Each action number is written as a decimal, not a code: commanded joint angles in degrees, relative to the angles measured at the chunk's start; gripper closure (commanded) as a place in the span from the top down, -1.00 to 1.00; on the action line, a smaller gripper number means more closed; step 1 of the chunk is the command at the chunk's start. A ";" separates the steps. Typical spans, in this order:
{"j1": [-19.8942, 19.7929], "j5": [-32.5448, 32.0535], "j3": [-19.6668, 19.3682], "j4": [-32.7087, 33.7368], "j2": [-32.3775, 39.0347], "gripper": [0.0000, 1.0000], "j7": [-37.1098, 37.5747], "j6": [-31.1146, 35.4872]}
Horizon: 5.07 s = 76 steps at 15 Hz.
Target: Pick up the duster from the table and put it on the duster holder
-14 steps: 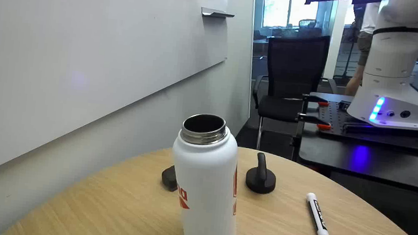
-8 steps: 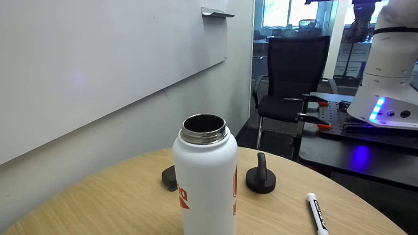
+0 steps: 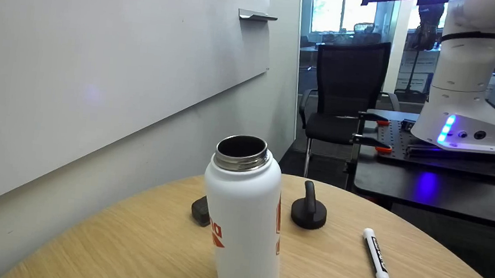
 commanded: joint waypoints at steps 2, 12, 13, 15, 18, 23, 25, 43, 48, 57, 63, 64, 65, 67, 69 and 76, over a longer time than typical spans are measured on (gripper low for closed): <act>8.63 3.04 8.66 0.39 6.97 1.00 -0.74 4.07; 15.83 2.27 13.20 0.83 9.98 1.00 -2.44 4.42; 15.85 2.25 13.15 0.83 9.99 1.00 -2.72 4.42; 17.83 0.13 13.92 0.10 12.05 1.00 -8.29 5.86; 21.68 0.53 16.40 -2.71 14.64 1.00 -11.53 11.84; 26.74 -1.70 19.62 -6.42 23.73 1.00 -15.42 30.75; 27.08 -4.25 20.04 -7.02 29.03 1.00 -17.93 39.24; 26.59 -9.71 20.19 -3.83 45.30 1.00 -28.81 56.76; 24.76 -13.86 19.33 -0.73 48.33 1.00 -25.96 56.75; 21.20 -15.21 16.97 14.23 66.71 1.00 -28.82 54.88; 24.45 -20.61 12.83 23.64 75.72 1.00 -24.14 55.15; 24.61 -20.56 12.68 24.96 76.96 1.00 -24.22 54.86; 24.94 -20.47 12.35 26.17 78.07 1.00 -23.84 54.53; 25.56 -20.41 11.70 28.25 80.04 1.00 -23.22 53.93; 26.83 -20.80 9.91 29.96 81.54 1.00 -21.39 53.24; 26.26 -19.34 8.44 31.35 84.75 1.00 -18.20 53.39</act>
